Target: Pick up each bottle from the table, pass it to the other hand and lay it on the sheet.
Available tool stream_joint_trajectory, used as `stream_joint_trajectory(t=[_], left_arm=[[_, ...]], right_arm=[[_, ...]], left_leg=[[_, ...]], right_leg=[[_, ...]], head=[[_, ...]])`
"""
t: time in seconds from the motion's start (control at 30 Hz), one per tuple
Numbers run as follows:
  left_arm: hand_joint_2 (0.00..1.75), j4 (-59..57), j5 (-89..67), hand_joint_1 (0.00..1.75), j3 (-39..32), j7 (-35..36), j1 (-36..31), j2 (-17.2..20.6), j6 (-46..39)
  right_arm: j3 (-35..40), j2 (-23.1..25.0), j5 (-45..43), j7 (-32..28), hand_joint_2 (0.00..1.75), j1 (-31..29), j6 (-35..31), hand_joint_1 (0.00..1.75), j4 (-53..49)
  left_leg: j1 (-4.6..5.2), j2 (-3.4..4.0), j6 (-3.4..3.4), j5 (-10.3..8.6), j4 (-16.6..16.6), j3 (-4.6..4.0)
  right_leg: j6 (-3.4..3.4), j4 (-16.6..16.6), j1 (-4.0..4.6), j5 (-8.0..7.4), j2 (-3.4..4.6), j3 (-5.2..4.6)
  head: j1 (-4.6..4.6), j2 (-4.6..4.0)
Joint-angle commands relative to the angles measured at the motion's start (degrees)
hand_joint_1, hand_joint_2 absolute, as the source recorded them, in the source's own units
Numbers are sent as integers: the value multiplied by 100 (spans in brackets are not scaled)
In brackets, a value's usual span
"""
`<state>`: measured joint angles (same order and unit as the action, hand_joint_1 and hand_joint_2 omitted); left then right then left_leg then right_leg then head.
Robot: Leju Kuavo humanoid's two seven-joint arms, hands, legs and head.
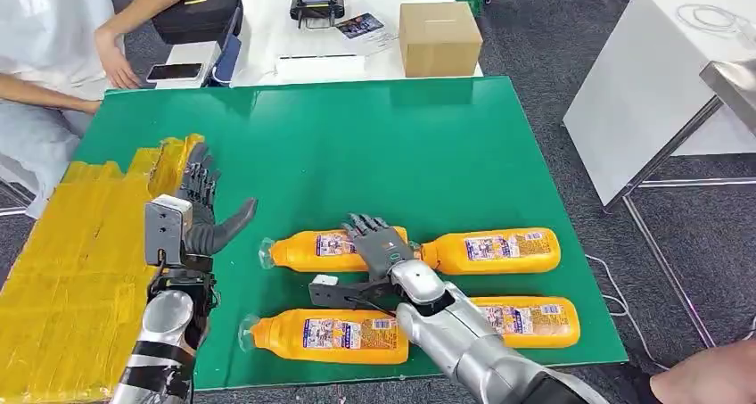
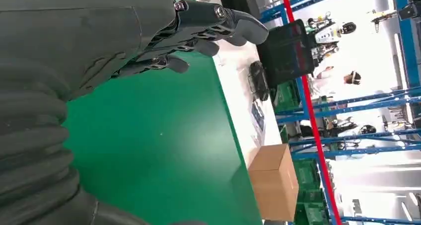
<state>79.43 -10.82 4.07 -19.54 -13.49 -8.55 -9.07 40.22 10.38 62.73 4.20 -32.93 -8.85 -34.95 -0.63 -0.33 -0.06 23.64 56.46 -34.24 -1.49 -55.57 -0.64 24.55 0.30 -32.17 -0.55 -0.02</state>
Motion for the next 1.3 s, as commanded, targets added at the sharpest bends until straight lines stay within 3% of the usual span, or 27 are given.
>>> stream_joint_trajectory(t=[0.03, 0.37, 0.47, 0.57, 0.6, 0.8, 0.83, 1.3], left_arm=[[175, -397, -18, 0, 46, 36, -275, 7, 6], [175, -397, -18, 0, 46, 36, -275, 7, 6], [175, -410, -20, 0, 55, 42, -284, -5, 7], [175, -458, -21, 0, 76, 45, -306, -9, 12], [175, -460, -21, 0, 79, 45, -306, -12, 13], [175, -404, -13, 0, 124, 42, -286, -1, 35], [175, -412, 6, 0, 128, 55, -294, -1, 57], [175, -417, 5, 0, 131, 55, -296, 1, 85]], right_arm=[[219, -77, -3, 9, 175, -267, 55, 2, 456], [219, -77, -3, 9, 175, -267, 55, 2, 456], [216, -75, -9, 1, 175, -284, 81, 16, 506], [237, -49, 8, 28, 175, -335, 150, 110, 663], [237, -57, 8, 27, 175, -324, 154, 129, 673], [273, -27, 70, 56, 175, -381, 157, 157, 883], [281, -23, 87, 90, 175, -394, 173, 175, 900], [192, -20, 95, 92, 175, -383, 32, 175, 813]], left_leg=[[-1, -10, 2, 5, -2, 15], [0, -7, 1, 1, -2, 10], [-3, -10, 3, 10, 1, 25], [1, -8, 2, 2, -2, 11], [-1, -11, 3, 6, -1, 20], [-2, -12, 3, 6, -3, 23], [1, -11, 2, 3, -3, 16], [0, -10, 2, 5, -3, 20]], right_leg=[[4, 4, 2, 8, -14, 21], [2, 3, 0, 4, -10, 13], [5, 4, 5, 12, -15, 32], [2, 2, 0, 5, -10, 14], [4, 4, 3, 9, -16, 26], [4, 8, 4, 9, -17, 30], [2, 4, 0, 6, -14, 20], [3, 6, 2, 8, -14, 25]], head=[[0, 0], [0, 0], [0, 0], [0, 0], [0, 0], [2, 0], [0, 0], [0, 0]])
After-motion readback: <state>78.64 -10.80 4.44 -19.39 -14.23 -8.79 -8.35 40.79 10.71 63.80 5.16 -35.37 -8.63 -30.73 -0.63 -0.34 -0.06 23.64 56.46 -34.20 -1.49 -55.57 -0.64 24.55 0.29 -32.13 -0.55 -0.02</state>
